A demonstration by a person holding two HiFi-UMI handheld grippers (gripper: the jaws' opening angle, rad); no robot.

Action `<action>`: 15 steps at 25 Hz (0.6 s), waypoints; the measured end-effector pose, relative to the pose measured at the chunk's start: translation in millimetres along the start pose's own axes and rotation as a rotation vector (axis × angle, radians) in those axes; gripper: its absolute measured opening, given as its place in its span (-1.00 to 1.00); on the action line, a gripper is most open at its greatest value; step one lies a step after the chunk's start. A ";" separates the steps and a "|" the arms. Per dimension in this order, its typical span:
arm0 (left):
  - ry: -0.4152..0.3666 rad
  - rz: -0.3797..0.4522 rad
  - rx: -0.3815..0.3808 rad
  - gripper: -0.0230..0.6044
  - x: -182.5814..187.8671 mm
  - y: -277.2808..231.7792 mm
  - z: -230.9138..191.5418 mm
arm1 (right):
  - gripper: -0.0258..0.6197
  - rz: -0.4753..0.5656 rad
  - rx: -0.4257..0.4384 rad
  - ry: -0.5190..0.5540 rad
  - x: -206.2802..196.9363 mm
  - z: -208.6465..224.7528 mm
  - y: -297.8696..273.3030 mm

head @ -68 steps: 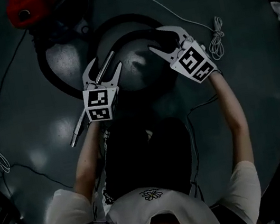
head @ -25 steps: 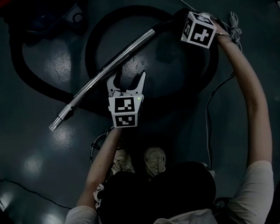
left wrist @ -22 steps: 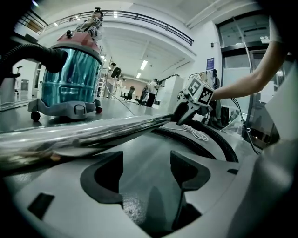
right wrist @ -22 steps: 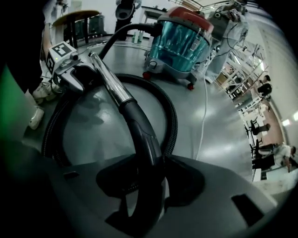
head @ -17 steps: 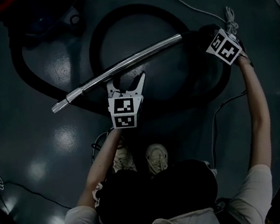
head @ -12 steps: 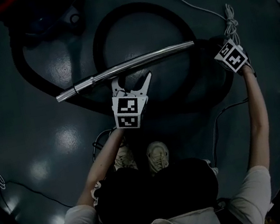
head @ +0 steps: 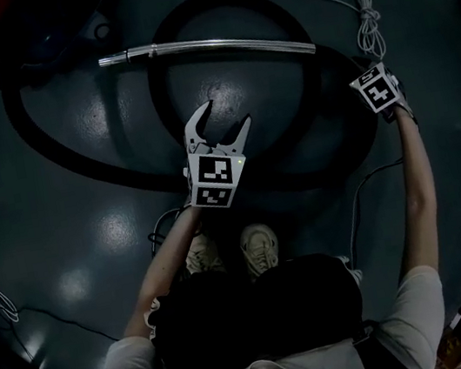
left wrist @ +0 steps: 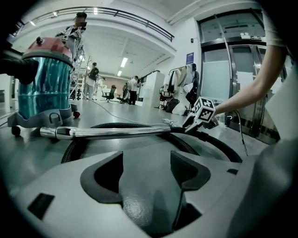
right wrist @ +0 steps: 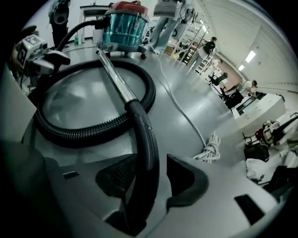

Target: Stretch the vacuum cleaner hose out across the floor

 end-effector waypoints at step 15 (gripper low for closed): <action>0.039 0.028 0.006 0.04 9.5 0.2 -1.1 | -0.31 0.193 0.235 0.583 232.4 -126.1 -15.6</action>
Point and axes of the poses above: the fingertips, and each gripper's own axes: y backward along the fingers, z to its right, x out of its top, the point moved 8 cm from there along y, backward along the fingers, and after that the axes turned 4 degrees about -y, right-handed, at the moved point
